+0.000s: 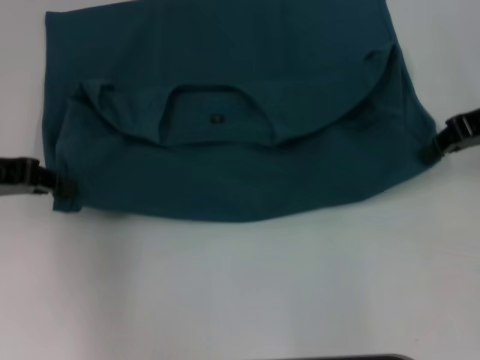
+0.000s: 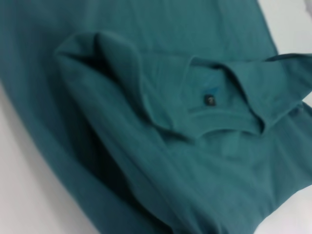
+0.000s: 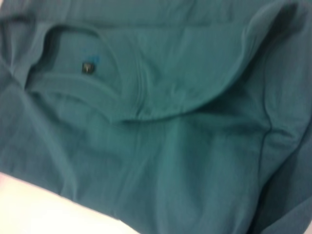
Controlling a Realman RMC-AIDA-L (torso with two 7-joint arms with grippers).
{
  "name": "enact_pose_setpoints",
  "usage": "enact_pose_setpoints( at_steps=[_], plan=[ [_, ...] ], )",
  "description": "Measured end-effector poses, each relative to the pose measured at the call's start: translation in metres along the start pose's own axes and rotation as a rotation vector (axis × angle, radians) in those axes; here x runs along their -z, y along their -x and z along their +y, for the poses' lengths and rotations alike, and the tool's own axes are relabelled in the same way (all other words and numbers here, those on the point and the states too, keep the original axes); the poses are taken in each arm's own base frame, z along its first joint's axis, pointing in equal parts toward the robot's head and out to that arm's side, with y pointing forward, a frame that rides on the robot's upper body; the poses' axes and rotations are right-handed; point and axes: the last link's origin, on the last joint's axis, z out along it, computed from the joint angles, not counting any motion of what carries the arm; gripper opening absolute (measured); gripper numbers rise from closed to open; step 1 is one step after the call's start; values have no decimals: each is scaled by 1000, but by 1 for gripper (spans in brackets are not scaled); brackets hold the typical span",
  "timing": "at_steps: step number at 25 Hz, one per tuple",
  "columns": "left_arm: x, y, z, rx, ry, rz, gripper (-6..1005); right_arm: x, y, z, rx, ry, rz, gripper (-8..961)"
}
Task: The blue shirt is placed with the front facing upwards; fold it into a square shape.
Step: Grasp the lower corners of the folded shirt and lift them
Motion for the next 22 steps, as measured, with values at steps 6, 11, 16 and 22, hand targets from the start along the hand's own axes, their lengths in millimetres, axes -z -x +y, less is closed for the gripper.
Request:
enact_pose_setpoints(
  at_steps=[6, 11, 16, 22],
  plan=[
    [-1, 21, -6, 19, -20, -66, 29, -3, -15, 1, 13, 17, 74, 11],
    [0, 36, -4, 26, -3, -87, 29, -4, -31, -2, -5, 43, 111, 11],
    [3, 49, 1, 26, 6, -112, 29, -2, -51, 0, -12, 79, 152, 11],
    [0, 68, -2, 65, -16, -174, 29, -2, -76, -2, -61, 108, 193, 12]
  ],
)
